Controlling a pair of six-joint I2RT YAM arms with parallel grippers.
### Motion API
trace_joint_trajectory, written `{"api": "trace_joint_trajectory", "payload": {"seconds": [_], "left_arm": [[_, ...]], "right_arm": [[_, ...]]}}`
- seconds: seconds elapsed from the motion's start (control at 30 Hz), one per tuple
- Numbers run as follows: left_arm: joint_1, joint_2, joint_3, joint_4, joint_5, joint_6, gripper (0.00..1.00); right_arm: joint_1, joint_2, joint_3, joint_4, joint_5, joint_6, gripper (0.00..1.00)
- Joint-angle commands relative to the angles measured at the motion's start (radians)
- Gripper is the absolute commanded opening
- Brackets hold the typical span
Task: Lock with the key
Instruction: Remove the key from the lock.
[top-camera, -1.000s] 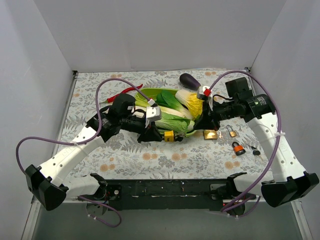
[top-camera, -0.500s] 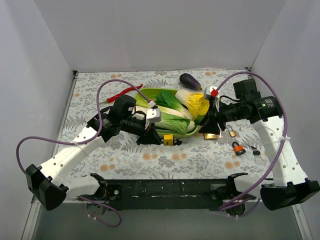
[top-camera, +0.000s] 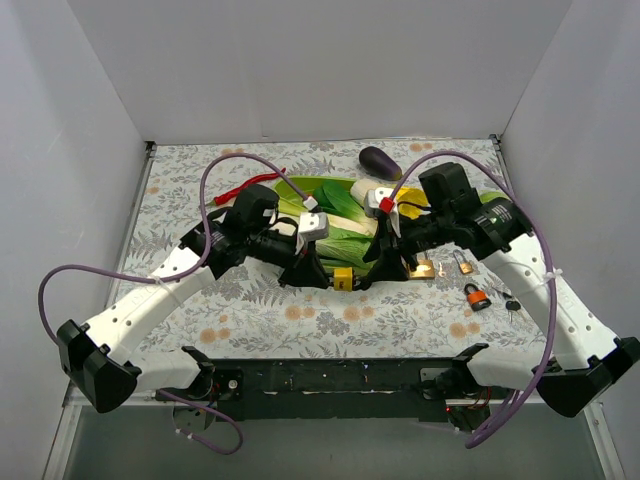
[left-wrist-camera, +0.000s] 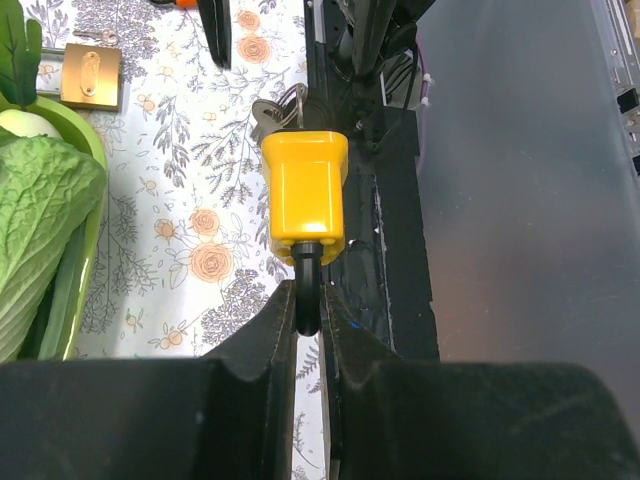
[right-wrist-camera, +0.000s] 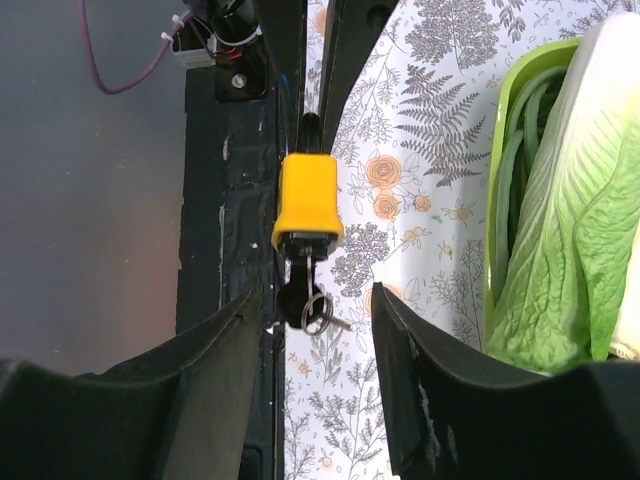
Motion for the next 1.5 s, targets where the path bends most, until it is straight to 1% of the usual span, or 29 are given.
{"api": "trace_joint_trajectory", "payload": {"seconds": [0.0, 0.1, 0.27, 0.33, 0.43, 0.47, 0.5, 0.53, 0.7, 0.83, 0.97, 1.0, 1.07, 1.17, 1.23, 1.27, 1.3, 1.37, 1.4, 1.43, 1.47], "left_arm": [[-0.007, -0.008, 0.057, 0.047, 0.055, -0.022, 0.0], [-0.007, -0.012, 0.049, 0.077, 0.05, -0.066, 0.0], [-0.007, -0.02, 0.037, 0.105, 0.047, -0.092, 0.0], [-0.007, -0.021, 0.033, 0.116, 0.044, -0.103, 0.0], [-0.007, -0.023, 0.031, 0.116, 0.038, -0.101, 0.0], [-0.007, -0.023, 0.028, 0.111, 0.036, -0.097, 0.0], [-0.007, -0.023, 0.026, 0.104, 0.029, -0.094, 0.0], [-0.007, -0.024, 0.025, 0.1, 0.025, -0.089, 0.0], [0.0, -0.035, 0.002, 0.08, 0.001, -0.072, 0.0], [0.019, -0.055, -0.015, 0.082, 0.007, -0.069, 0.0], [0.02, -0.06, -0.021, 0.071, 0.007, -0.051, 0.0], [0.02, -0.06, -0.021, 0.062, 0.007, -0.036, 0.0], [0.02, -0.064, -0.023, 0.057, 0.004, -0.029, 0.0], [0.02, -0.067, -0.027, 0.056, -0.002, -0.023, 0.0], [0.019, -0.067, -0.027, 0.06, -0.004, -0.029, 0.0], [0.02, -0.067, -0.026, 0.062, -0.007, -0.034, 0.0], [0.02, -0.069, -0.026, 0.073, -0.011, -0.037, 0.0], [0.02, -0.067, -0.027, 0.085, -0.019, -0.049, 0.0], [0.02, -0.067, -0.03, 0.1, -0.022, -0.052, 0.0], [0.019, -0.069, -0.03, 0.108, -0.024, -0.058, 0.0], [0.02, -0.067, -0.03, 0.114, -0.027, -0.06, 0.0]], "right_arm": [[0.045, 0.012, -0.013, 0.081, 0.047, 0.035, 0.52], [0.06, 0.012, -0.036, 0.082, 0.062, 0.016, 0.48], [0.069, 0.015, -0.057, 0.07, 0.07, 0.001, 0.47], [0.072, 0.012, -0.067, 0.068, 0.08, -0.002, 0.43], [0.071, 0.011, -0.071, 0.068, 0.085, -0.002, 0.23], [0.072, 0.009, -0.068, 0.07, 0.088, -0.001, 0.12], [0.072, 0.008, -0.067, 0.068, 0.096, -0.001, 0.06], [0.072, 0.005, -0.067, 0.065, 0.102, -0.001, 0.01], [0.072, -0.028, -0.085, 0.045, 0.139, 0.004, 0.01], [0.063, -0.066, -0.125, 0.021, 0.139, 0.004, 0.01], [0.003, -0.069, -0.13, -0.027, 0.099, -0.011, 0.01], [-0.039, -0.061, -0.122, -0.042, 0.061, -0.031, 0.01], [-0.081, -0.037, -0.097, -0.101, 0.024, -0.057, 0.01], [-0.142, -0.028, -0.081, -0.155, 0.018, -0.1, 0.01], [-0.234, -0.029, -0.08, -0.195, 0.004, -0.148, 0.01], [-0.272, -0.028, -0.085, -0.243, -0.007, -0.166, 0.01], [-0.341, -0.029, -0.093, -0.261, -0.007, -0.183, 0.01], [-0.418, -0.043, -0.117, -0.277, 0.011, -0.22, 0.01], [-0.485, -0.051, -0.151, -0.28, 0.025, -0.243, 0.01], [-0.512, -0.06, -0.168, -0.28, 0.045, -0.27, 0.01], [-0.536, -0.078, -0.191, -0.28, 0.095, -0.348, 0.01]]}}
